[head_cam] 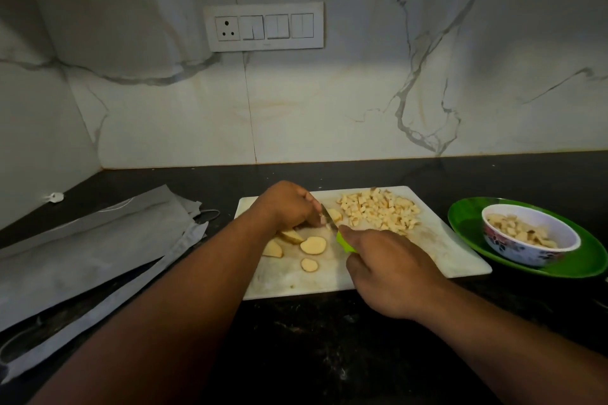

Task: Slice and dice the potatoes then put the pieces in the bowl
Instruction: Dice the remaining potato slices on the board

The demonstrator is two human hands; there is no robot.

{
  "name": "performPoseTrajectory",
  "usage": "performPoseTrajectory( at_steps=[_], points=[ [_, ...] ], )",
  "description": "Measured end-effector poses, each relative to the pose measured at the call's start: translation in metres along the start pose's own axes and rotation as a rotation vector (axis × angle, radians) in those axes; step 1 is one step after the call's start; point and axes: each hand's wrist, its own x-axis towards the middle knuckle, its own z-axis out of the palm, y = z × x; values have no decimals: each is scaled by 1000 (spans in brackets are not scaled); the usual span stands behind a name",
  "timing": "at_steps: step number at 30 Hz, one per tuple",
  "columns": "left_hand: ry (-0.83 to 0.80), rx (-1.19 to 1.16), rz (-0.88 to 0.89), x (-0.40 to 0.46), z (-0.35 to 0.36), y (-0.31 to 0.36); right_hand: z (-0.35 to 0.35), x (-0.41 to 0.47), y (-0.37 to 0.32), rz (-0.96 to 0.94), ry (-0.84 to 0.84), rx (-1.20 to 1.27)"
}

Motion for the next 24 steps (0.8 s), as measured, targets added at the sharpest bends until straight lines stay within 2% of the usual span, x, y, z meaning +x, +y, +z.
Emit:
performPoseTrajectory(
  at_steps=[5,12,15,18,21,24],
  points=[
    [-4,47,22,5,-2,-2,4,2,5,25,92,178],
    [68,134,117,-2,-3,-5,-13,42,13,16,181,167],
    [106,241,216,-13,-2,3,-14,59,27,-1,238,198],
    [27,390,313,-10,4,3,-9,57,40,25,271,316],
    [-84,397,356,0,6,-3,-6,53,50,10,282,368],
    [-66,391,380,1,5,-2,-6,52,55,1,264,413]
  ],
)
